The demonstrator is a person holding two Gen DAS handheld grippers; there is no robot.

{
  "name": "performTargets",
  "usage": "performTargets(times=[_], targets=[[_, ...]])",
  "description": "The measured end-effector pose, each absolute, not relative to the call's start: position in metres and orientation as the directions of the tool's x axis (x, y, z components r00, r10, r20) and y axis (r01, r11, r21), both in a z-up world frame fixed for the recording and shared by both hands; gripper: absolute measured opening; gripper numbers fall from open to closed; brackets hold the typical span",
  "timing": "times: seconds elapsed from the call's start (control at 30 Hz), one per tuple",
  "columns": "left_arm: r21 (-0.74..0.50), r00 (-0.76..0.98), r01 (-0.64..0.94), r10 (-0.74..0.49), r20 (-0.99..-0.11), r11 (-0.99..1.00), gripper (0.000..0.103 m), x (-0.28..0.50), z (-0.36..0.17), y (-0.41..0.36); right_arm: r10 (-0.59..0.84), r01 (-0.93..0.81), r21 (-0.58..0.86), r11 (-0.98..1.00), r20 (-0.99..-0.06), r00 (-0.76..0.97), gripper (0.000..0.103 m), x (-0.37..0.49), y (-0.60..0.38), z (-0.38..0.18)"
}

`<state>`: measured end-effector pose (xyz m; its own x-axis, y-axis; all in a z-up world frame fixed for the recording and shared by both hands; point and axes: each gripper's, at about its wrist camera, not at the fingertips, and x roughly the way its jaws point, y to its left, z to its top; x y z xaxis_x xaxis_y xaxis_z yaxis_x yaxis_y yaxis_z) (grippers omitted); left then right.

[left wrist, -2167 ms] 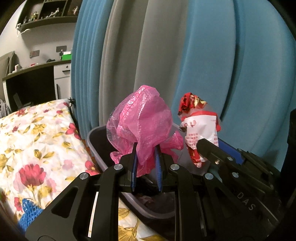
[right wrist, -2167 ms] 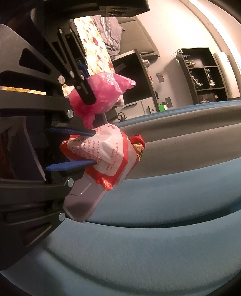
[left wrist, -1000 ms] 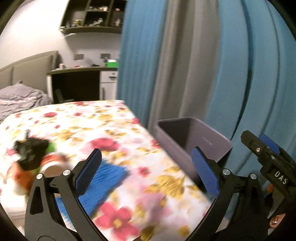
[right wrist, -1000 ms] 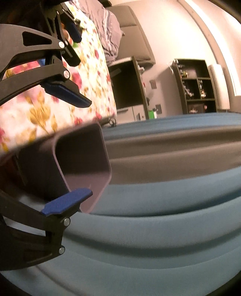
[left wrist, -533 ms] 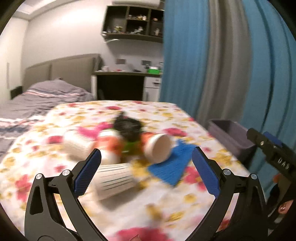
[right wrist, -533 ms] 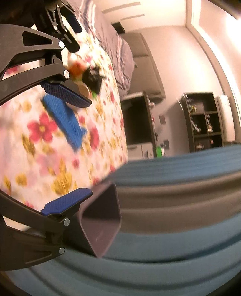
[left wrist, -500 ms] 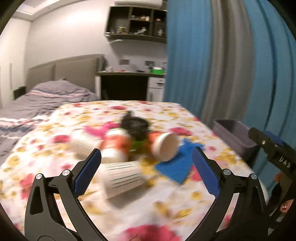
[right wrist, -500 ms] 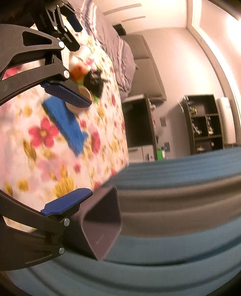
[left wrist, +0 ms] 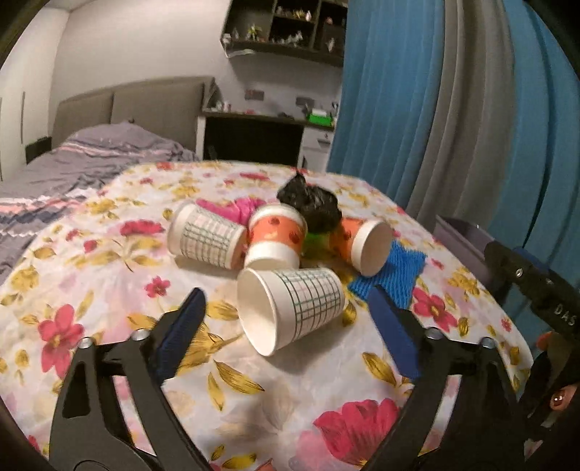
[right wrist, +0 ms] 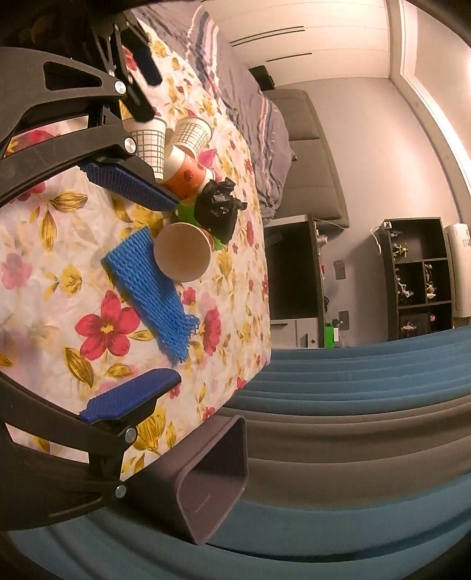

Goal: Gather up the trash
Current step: 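Grasp the rim of a white grid-patterned paper cup with the left tool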

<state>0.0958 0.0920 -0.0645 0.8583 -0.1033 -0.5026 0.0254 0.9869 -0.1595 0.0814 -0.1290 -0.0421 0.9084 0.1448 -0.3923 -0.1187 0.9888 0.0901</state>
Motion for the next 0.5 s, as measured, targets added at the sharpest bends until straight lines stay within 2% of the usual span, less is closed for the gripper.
performTargets(times=[0.13,0.23,0.27,0.33,0.47,0.5], targets=[[-0.166,0.823,0.046,-0.132,-0.553,0.985,0.058,0.109,-0.076,0.09,0.15,-0.124,0.089,0.988,-0.405,0.902,0.086,0.083,-0.127,-0.046],[-0.202,0.795,0.057,-0.167,-0.584,0.978,0.046,0.117,-0.083,0.091,0.152,-0.128,0.086,0.988,-0.413,0.898,0.086,0.085,-0.125,-0.049],[-0.21,0.79,0.065,-0.179,-0.586,0.976,0.042,0.118,-0.084,0.091,0.154,-0.129,0.087,0.988,-0.415,0.897,0.086,0.085,-0.125,-0.05],[-0.212,0.785,0.081,-0.194,-0.589,0.974,0.026,0.119,-0.086,0.089,0.155,-0.129,0.089,0.988,-0.42,0.894,0.086,0.085,-0.125,-0.052],[-0.217,0.78,0.11,-0.22,-0.586,0.97,0.013,0.118,-0.085,0.084,0.157,-0.129,0.094,0.987,-0.433,0.887,0.086,0.09,-0.124,-0.055],[-0.212,0.784,0.121,-0.225,-0.579,0.97,0.006,0.117,-0.084,0.081,0.159,-0.131,0.094,0.987,-0.435,0.886,0.086,0.091,-0.124,-0.056]])
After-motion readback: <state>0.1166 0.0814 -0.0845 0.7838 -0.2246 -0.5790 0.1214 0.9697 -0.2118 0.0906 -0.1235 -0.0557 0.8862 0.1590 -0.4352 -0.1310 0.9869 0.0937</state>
